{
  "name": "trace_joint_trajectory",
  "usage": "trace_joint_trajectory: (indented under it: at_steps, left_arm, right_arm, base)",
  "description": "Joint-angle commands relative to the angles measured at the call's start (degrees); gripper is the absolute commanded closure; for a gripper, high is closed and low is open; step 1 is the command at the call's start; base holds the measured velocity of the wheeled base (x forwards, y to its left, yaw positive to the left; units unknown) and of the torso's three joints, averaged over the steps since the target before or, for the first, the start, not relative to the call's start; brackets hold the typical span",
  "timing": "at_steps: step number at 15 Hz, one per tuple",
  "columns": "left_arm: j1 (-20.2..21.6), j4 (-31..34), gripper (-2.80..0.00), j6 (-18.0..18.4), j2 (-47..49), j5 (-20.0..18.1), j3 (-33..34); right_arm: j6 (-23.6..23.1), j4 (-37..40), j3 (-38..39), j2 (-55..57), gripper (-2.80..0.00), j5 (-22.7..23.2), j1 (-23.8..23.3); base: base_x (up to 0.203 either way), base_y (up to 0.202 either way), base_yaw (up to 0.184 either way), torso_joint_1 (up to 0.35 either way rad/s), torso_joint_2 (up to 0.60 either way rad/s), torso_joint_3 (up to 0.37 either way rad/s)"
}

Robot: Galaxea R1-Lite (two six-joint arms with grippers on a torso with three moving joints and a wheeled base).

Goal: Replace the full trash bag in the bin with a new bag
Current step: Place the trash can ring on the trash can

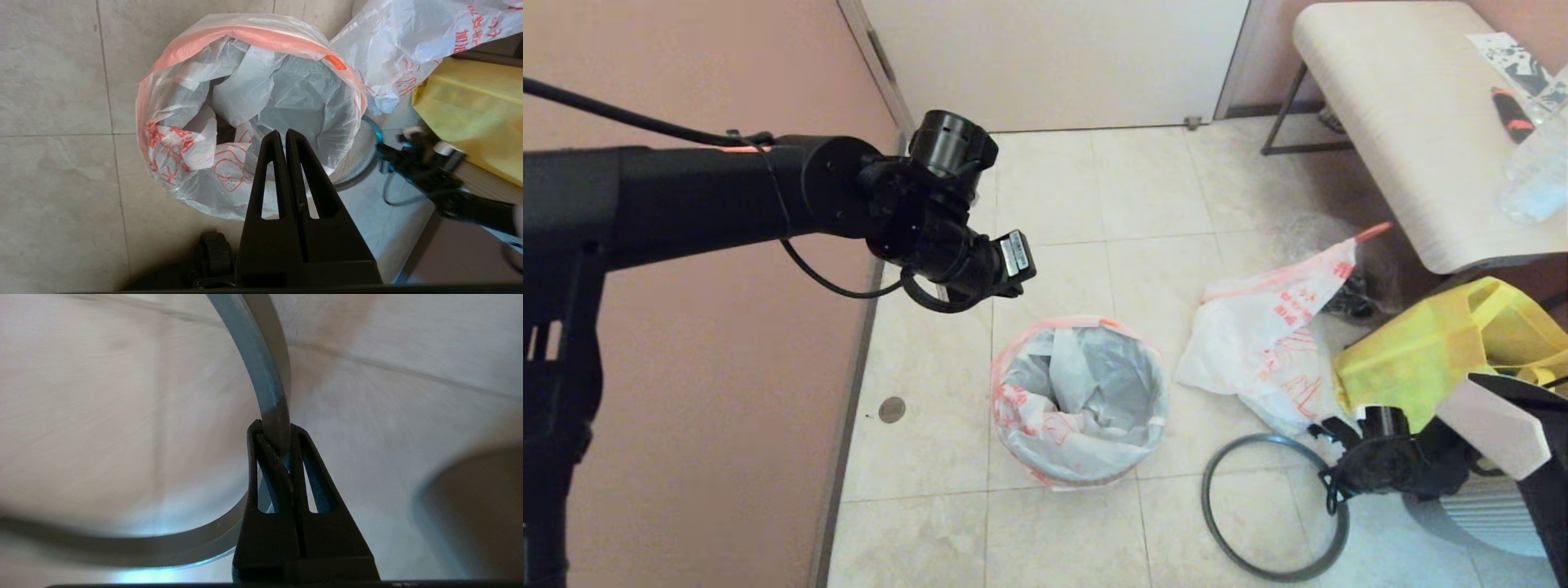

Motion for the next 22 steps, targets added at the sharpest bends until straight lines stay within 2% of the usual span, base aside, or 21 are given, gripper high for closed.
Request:
trace_joint_trajectory:
  at_steps: [1, 4, 6, 8, 10, 12, 14, 18, 20, 22]
  left_arm:
    - [-0.3, 1.4, 0.0, 0.0, -1.1, 0.1, 0.0]
    - [-1.9, 6.2, 0.0, 3.4, -1.1, 0.4, 0.0]
    - [-2.0, 6.7, 0.0, 3.6, -2.7, 0.8, 0.0]
    - [-1.7, 6.9, 0.0, 3.6, -4.5, 0.8, 0.0]
    - [-1.4, 6.9, 0.0, 3.7, -4.7, 0.8, 0.0]
    - [-1.1, 6.9, 0.0, 4.0, -5.1, 0.8, 0.0]
    - [-0.6, 6.9, 0.0, 4.1, -5.3, 0.7, 0.0]
    - [-0.6, 6.9, 0.0, 4.2, -5.0, 0.7, 0.0]
    - [-0.6, 6.9, 0.0, 4.2, -4.9, 0.7, 0.0]
    - [-0.3, 6.6, 0.0, 3.9, -5.0, 0.7, 0.0]
  right_arm:
    - [0.7, -4.0, 11.5, -15.4, 0.0, 0.6, 0.2]
    - [3.8, -6.7, 24.2, -33.4, 0.0, 2.2, 0.5]
    - [7.2, -4.8, 28.9, -43.7, 0.0, 4.3, 1.1]
    - [12.2, 0.2, 30.2, -53.4, 0.0, 10.2, 2.8]
    - [19.6, 9.8, 28.0, -60.2, 0.0, 15.5, 8.3]
    - [29.6, 17.2, 20.2, -61.4, 0.0, 17.8, 15.1]
    - [35.8, 22.7, 12.3, -59.6, 0.0, 18.4, 21.8]
    - [43.2, 47.8, -8.8, -52.4, 0.0, 17.4, 30.7]
    - [44.9, 59.1, -18.8, -45.9, 0.0, 13.4, 33.9]
    - [46.7, 63.6, -24.4, -40.3, 0.0, 8.4, 37.3]
  base:
    - [0.0, 0.0, 0.0, 0.0, 0.0, 0.0]
    - [0.0, 0.0, 0.0, 0.0, 0.0, 0.0]
    - [0.0, 0.0, 0.0, 0.0, 0.0, 0.0]
    - [0.0, 0.0, 0.0, 0.0, 0.0, 0.0]
    - [0.0, 0.0, 0.0, 0.0, 0.0, 0.0]
    - [0.0, 0.0, 0.0, 0.0, 0.0, 0.0]
    - [0.0, 0.0, 0.0, 0.0, 0.0, 0.0]
    - [0.0, 0.0, 0.0, 0.0, 0.0, 0.0]
    - [0.0, 0.0, 0.0, 0.0, 0.0, 0.0]
    - [0.0, 0.0, 0.0, 0.0, 0.0, 0.0]
